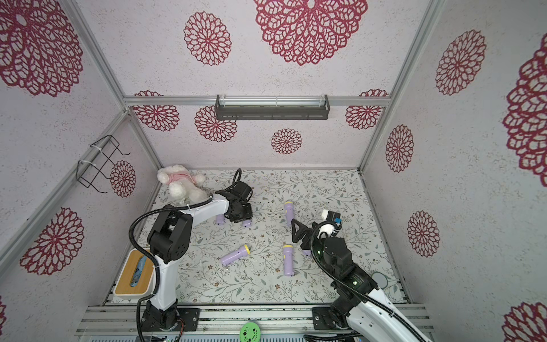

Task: Close the plug at the bottom of the flashlight
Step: Place the flashlight at the center of the board.

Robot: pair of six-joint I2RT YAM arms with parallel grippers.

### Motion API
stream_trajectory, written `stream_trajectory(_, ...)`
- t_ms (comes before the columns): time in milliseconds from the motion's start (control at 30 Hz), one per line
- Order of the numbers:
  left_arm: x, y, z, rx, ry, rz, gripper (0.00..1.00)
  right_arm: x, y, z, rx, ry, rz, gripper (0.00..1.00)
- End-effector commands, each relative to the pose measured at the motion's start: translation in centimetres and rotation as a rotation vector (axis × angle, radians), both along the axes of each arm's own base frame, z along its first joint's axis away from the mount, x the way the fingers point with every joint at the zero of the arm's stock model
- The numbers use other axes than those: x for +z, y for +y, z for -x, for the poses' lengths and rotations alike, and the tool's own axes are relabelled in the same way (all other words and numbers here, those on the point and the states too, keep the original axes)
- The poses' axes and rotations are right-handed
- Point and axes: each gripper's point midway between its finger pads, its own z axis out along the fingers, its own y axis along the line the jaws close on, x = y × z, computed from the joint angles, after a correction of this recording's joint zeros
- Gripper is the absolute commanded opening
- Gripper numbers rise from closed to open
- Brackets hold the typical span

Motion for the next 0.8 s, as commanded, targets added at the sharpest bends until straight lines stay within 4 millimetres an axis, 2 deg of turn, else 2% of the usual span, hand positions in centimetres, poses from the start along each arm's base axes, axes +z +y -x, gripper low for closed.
stream_trajectory(0, 0.9, 0.5, -0.9, -0.022, -0.036, -0.062, 0.00, 0.0, -0.2, 0.1, -0.002, -0.014, 0.019, 0.99)
stream_trajectory(233, -0.1, 1.8, -1.2, -0.032, -0.027, -0.144, 0.00, -1.1, 0.3, 0.2, 0.023, 0.006, 0.014, 0.99)
stream_trajectory(767, -1.1, 3.0, -1.5, -0.054, -0.012, -0.220, 0.00, -2.5, 0.8, 0.2, 0.042, 0.027, -0.006, 0.99)
